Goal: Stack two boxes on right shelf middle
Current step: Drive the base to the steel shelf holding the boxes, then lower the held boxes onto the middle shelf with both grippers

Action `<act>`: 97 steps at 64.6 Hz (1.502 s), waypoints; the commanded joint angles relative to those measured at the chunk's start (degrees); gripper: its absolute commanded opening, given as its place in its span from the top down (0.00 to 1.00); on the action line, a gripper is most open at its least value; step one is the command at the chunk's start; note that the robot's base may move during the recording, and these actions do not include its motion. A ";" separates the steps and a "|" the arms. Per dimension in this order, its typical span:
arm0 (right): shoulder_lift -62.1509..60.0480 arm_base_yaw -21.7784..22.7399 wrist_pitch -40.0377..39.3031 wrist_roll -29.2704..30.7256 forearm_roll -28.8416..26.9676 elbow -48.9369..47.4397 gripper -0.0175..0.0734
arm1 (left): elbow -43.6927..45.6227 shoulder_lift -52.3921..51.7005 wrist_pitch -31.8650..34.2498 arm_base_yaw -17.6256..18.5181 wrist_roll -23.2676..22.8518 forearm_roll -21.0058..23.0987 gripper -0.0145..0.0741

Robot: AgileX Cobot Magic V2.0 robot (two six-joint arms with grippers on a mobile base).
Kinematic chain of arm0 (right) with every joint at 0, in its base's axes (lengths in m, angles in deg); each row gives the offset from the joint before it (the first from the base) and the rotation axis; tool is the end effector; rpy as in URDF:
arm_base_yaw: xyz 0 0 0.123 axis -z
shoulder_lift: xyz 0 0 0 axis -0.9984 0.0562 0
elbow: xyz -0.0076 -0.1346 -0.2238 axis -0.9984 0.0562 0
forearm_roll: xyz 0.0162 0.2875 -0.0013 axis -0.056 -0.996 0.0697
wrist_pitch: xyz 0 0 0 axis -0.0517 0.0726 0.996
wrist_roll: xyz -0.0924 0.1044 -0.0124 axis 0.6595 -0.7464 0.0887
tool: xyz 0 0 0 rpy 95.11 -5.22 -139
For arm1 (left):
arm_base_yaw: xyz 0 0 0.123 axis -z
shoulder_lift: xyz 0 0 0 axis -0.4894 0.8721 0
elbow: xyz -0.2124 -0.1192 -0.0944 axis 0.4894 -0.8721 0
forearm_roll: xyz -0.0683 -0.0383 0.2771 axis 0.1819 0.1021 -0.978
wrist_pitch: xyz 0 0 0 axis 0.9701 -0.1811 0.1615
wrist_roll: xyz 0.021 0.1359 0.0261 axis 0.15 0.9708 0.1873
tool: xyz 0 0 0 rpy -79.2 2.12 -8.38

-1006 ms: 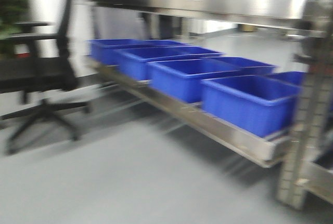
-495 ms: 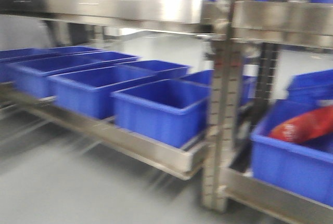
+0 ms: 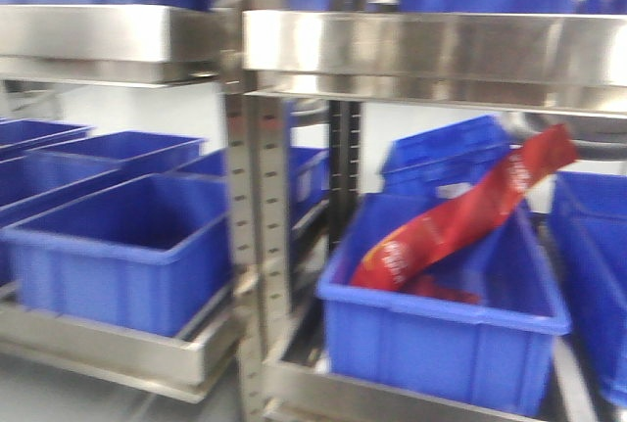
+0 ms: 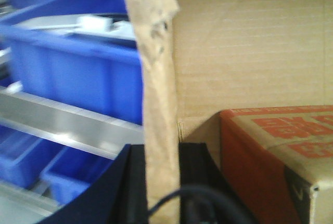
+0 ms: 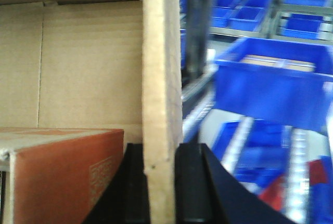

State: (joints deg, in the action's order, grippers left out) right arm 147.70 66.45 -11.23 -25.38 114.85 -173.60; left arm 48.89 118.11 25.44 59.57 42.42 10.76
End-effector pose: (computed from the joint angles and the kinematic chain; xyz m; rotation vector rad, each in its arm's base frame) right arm 0.3762 0.1008 0.4894 -0.0188 1.7106 0.1190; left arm 0.3595 -0.1184 0.5111 -0.1219 1.8767 0.0552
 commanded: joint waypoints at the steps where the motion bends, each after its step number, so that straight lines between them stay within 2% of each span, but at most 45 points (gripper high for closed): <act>1: -1.35 0.11 -5.50 -0.46 1.21 -0.97 0.98 | 0.52 -0.57 -0.57 -0.33 -0.13 -2.96 0.96; 97: -0.56 0.11 -5.47 -0.46 1.21 -0.97 0.98 | 0.52 -0.46 -0.57 -0.33 -0.13 -3.21 0.96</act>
State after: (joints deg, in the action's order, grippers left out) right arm 148.46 66.02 -15.64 -25.10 114.62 -173.60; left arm 48.98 116.85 15.56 60.16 42.30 14.31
